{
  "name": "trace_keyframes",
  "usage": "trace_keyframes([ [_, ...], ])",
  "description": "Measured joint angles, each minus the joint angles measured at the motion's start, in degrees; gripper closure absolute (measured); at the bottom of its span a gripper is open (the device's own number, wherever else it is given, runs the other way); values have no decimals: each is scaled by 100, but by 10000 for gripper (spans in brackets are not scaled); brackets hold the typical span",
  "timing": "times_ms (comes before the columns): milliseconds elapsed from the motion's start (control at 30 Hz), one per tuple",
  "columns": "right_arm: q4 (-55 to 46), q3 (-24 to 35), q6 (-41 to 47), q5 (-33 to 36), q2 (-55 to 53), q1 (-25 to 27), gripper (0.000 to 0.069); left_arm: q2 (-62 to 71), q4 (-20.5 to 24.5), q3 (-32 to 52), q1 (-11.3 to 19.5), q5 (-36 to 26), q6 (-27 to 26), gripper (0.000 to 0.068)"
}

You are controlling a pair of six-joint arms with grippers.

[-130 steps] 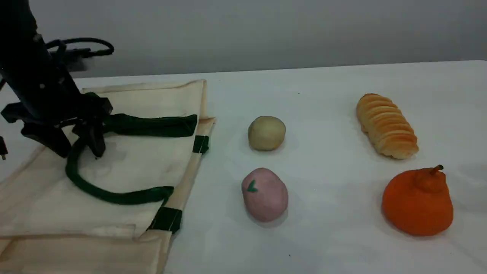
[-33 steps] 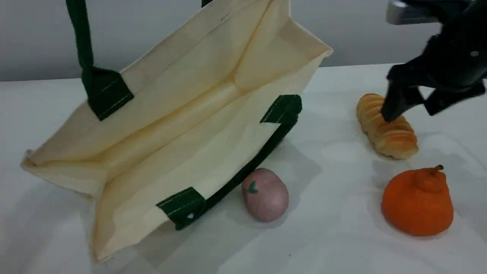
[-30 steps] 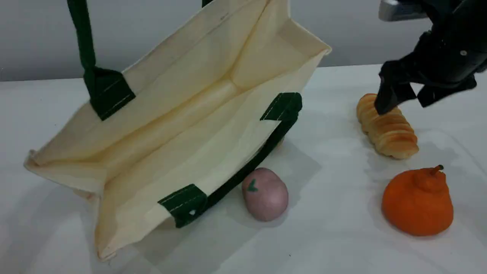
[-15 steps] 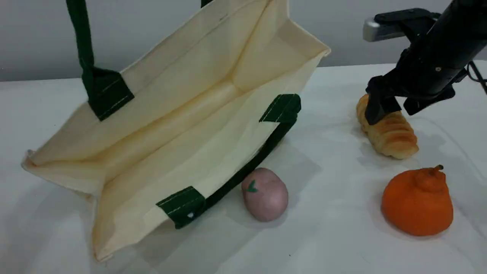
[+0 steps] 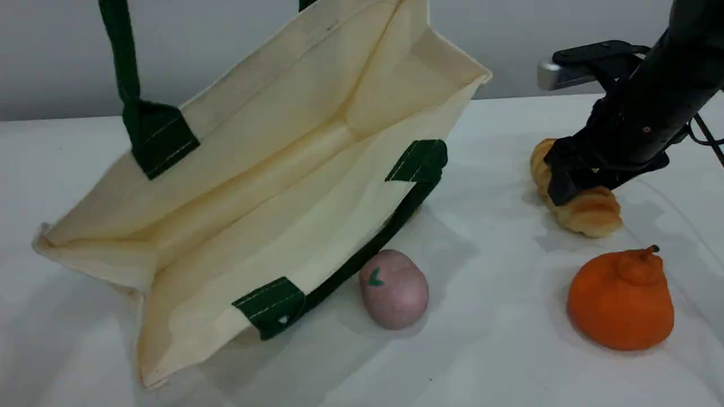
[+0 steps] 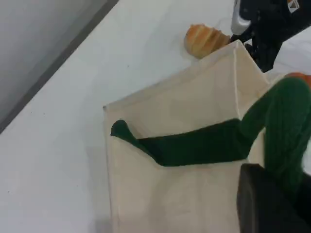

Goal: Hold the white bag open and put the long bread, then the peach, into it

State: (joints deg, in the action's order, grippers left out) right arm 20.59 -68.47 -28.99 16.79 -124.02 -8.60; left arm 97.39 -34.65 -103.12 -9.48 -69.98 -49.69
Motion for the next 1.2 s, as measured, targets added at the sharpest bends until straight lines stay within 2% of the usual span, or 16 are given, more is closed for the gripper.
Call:
trace_keyframes([
  [100, 0, 0, 5, 24, 0, 0, 333, 0, 0, 0, 0, 0, 0, 592],
  [300, -206, 0, -6, 155, 0, 0, 589, 0, 0, 0, 0, 0, 0, 592],
  [333, -265, 0, -6, 170, 0, 0, 611, 0, 0, 0, 0, 0, 0, 592],
  [667, -455, 6, 707, 907, 536, 125, 626, 0, 0, 0, 0, 0, 0, 592],
  [967, -1252, 6, 1919, 2287, 1770, 176, 634, 4, 0, 0, 0, 0, 30, 592],
  [1200, -976, 227, 2311, 3310, 2899, 176, 636, 11, 16, 0, 5, 0, 30, 592],
])
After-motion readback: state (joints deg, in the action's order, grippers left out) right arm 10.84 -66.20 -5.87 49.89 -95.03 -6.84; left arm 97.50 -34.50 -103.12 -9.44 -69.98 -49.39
